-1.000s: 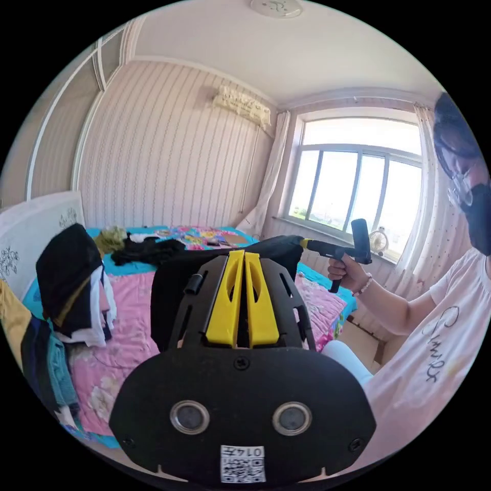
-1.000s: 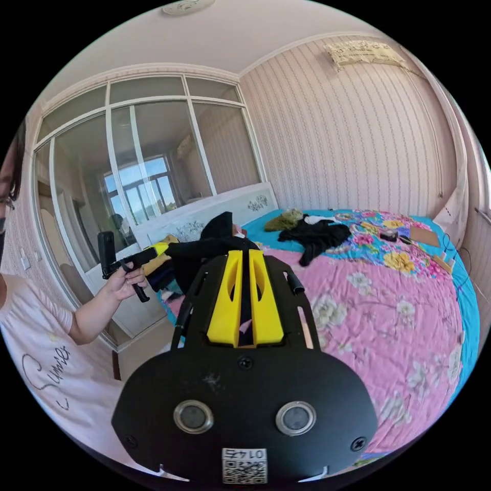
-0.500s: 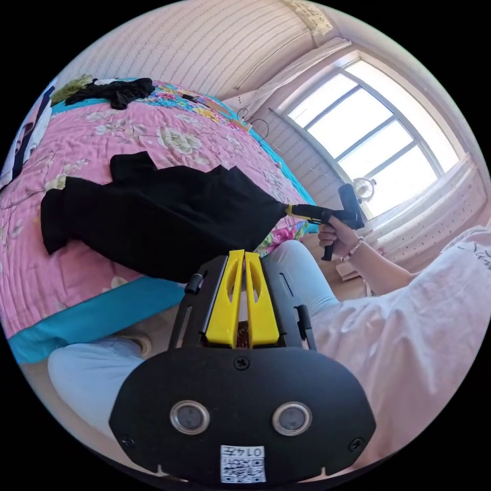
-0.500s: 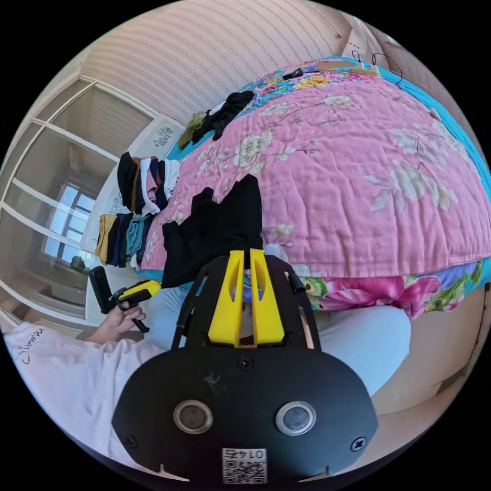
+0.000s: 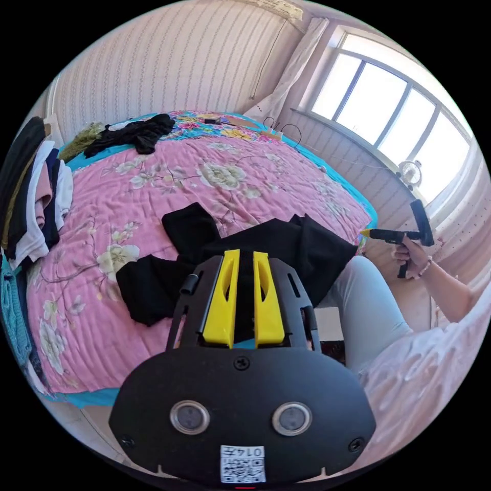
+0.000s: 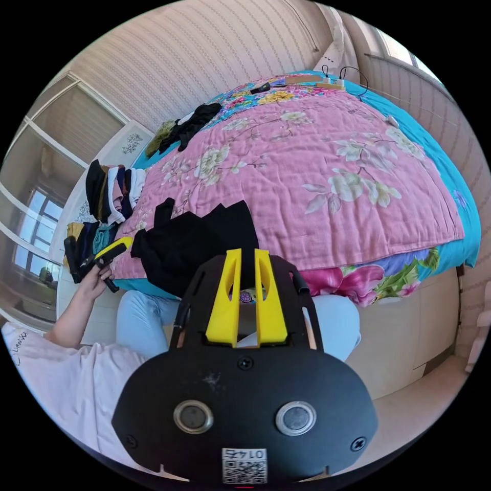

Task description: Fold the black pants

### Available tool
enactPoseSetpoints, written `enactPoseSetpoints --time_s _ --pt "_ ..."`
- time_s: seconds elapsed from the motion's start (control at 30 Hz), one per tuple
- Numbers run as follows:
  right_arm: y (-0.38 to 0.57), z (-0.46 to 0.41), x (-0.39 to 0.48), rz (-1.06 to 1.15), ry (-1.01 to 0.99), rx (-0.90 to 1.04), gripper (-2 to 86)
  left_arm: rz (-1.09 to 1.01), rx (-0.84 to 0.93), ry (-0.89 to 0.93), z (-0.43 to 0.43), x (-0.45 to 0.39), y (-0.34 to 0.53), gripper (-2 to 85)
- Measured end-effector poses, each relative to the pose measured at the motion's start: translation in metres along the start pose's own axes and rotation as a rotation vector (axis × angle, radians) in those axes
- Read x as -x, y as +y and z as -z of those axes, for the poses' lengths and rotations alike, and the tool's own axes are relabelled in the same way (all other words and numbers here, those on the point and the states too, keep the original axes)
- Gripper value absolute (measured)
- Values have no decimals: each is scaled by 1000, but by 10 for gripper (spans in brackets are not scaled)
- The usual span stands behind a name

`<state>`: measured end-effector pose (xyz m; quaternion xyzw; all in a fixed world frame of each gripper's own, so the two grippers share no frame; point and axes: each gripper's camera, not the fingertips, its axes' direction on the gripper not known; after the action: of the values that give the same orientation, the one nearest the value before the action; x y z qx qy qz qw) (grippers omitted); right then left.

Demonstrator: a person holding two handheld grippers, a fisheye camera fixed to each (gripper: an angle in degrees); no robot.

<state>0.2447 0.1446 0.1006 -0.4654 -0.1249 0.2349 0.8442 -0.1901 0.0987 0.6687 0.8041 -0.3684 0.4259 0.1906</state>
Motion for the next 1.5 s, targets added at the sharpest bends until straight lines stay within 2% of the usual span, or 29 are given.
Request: enactPoseSetpoints --time_s 0.13,0.23,0.27,0.4,0.57,0.8,0.9,1.03,1.1,1.2,1.3,1.37,1.5 --pt "-17 -5 24 79 -11 24 92 84 135 -85 -59 20 -29 59" --pt "-26 -11 41 125 -61 45 101 69 331 -111 -104 21 -26 53" --pt "-28 -14 46 143 -77 59 103 39 338 -126 -112 17 -18 43" --pt "-34 -19 58 201 -101 82 99 -32 257 -118 -100 4 -1 14" --pt "-52 -15 82 338 -125 107 94 11 166 16 -49 -5 41 6" --pt "-79 -34 135 541 -43 159 110 65 180 -27 -35 -14 97 3" --pt "-82 -61 164 696 61 239 117 144 164 8 -32 -10 108 1" --pt "-69 -109 180 844 179 478 85 209 95 20 -18 -6 111 -1" --pt "-68 -101 177 835 182 448 45 214 59 20 -8 -6 109 -2" --pt "-87 -65 158 728 27 435 16 193 -58 14 16 -7 101 -4" --pt "-117 -1 118 541 -86 273 10 162 -189 17 43 -7 85 -5" --pt "-134 65 85 422 -229 95 10 121 -290 -22 66 -9 71 -6" --pt "-125 147 53 378 -339 -137 11 82 -423 -116 94 -13 64 -7"
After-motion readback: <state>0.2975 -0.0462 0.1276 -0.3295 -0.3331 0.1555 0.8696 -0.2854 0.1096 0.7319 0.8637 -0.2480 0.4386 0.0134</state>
